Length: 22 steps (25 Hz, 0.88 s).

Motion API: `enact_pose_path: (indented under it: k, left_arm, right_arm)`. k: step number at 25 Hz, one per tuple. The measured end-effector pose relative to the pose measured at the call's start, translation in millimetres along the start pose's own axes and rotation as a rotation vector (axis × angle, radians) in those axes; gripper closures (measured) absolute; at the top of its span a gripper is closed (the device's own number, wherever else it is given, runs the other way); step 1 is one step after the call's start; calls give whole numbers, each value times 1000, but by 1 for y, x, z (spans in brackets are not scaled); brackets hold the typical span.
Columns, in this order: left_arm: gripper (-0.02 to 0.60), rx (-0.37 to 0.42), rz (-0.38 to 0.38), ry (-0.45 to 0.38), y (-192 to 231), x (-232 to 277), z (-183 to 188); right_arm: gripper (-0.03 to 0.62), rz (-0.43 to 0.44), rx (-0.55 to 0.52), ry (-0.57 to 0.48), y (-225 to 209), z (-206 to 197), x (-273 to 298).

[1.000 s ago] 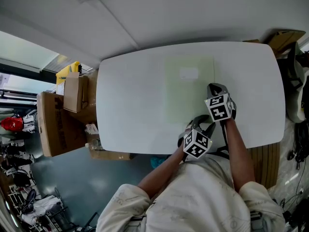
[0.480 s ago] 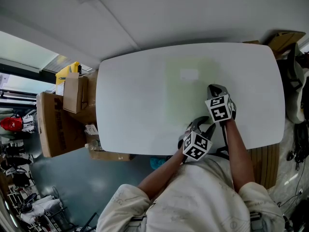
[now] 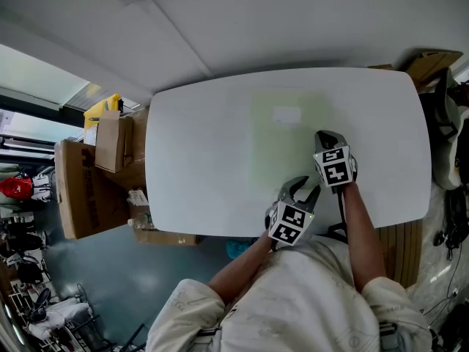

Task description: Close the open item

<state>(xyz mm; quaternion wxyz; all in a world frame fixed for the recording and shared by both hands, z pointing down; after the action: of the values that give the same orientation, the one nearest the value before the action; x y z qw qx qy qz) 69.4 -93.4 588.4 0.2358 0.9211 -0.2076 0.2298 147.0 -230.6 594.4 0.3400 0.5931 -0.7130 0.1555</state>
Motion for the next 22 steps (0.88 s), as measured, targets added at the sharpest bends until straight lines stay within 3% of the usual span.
enact_pose_path:
  k: [8, 22]
  left_arm:
    - [425, 8, 55, -61, 14, -25, 16]
    - [428, 30, 218, -202, 46, -82, 51]
  right_arm:
    - [591, -14, 14, -4, -1, -3, 1]
    - [592, -48, 5, -10, 0, -3, 0]
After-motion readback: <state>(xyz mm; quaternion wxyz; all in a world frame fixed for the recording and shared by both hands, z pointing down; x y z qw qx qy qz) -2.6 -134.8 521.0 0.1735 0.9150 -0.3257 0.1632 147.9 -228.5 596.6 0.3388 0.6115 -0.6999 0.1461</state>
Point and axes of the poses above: the fingertips, and each gripper's own axes: x forward along the fingers, y to its left, z out of its top, the point moved 5 cm from there along -x, backward along the fingers, and after that the axes turned 12 degrees about -z, right-handed, at the moved point
